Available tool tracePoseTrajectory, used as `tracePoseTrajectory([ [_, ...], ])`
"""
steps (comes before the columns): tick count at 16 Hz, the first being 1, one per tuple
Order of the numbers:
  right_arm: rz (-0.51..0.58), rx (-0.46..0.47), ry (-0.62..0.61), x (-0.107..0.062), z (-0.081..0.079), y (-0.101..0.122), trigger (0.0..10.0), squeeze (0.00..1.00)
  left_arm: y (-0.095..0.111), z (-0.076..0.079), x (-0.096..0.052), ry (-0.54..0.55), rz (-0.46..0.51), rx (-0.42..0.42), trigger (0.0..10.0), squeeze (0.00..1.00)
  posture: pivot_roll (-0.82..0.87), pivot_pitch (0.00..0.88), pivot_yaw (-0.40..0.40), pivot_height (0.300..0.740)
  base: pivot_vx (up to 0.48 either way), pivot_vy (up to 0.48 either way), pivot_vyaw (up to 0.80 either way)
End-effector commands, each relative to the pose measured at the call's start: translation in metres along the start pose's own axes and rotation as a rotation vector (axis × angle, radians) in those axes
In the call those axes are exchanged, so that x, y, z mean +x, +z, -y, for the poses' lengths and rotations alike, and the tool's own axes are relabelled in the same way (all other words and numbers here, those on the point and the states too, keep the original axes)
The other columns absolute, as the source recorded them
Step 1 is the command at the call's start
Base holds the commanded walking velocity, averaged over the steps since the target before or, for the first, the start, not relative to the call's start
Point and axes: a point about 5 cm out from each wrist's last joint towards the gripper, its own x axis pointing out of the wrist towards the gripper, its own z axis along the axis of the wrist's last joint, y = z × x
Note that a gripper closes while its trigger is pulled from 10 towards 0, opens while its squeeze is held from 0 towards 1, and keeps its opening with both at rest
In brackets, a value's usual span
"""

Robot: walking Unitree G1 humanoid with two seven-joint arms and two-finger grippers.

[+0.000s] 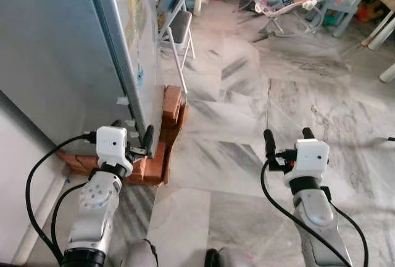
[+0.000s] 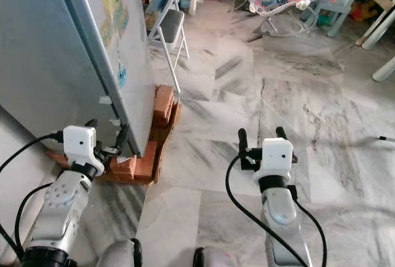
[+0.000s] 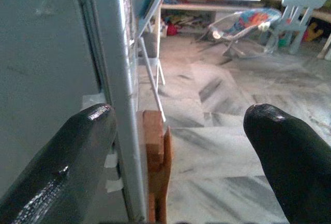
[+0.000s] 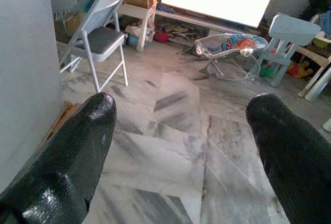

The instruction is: Restocking fridge

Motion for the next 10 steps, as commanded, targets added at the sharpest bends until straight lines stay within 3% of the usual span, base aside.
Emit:
tracePoseTrajectory([
  [1,-0.019,-0.005,-0.009,-0.0025,0.0052,-0.0041,10.0,0.0,0.0005,0.0021,0.002,-0.004,0.002,0.004,10.0,0.0,0.01,0.098,-0.063,0.74,0.311,0.0,-0.8],
  [2,-0.018,-0.01,-0.011,-0.0024,0.0061,-0.004,10.0,0.0,0.0007,0.0024,0.0023,-0.005,0.002,0.002,10.0,0.0,0.02,0.099,-0.064,0.74,0.446,0.0,-0.8],
  [10,-0.02,-0.02,-0.003,-0.003,0.0051,-0.0053,10.0,0.0,-0.0026,0.0023,0.0005,0.001,-0.007,0.005,10.0,0.0,0.01,0.104,-0.067,0.74,0.402,0.0,0.0],
])
